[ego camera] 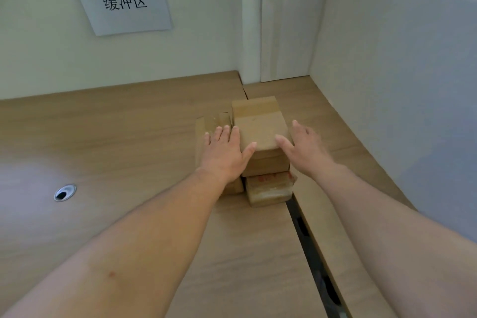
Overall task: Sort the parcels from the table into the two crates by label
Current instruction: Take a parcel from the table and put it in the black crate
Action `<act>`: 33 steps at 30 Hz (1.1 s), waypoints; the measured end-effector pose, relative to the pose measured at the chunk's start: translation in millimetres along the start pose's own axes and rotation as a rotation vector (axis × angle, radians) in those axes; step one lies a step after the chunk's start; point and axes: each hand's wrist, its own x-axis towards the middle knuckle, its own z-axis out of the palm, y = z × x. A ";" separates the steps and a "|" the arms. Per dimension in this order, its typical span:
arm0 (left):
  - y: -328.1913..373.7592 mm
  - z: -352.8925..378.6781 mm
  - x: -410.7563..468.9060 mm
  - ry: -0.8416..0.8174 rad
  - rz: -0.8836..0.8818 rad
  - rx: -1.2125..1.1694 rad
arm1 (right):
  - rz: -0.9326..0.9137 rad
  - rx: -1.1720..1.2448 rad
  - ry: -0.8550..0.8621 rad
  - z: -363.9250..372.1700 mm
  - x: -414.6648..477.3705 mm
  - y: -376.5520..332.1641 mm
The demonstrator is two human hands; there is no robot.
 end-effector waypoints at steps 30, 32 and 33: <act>-80.4 -43.8 -216.1 0.099 -0.386 -1.151 | -0.076 0.315 -0.162 40.9 -194.0 -112.9; -100.2 -40.7 -245.0 0.108 -0.427 -1.181 | -0.080 0.357 -0.196 56.9 -215.5 -132.1; -111.7 -38.9 -261.3 0.110 -0.453 -1.182 | -0.093 0.366 -0.206 65.3 -228.6 -142.9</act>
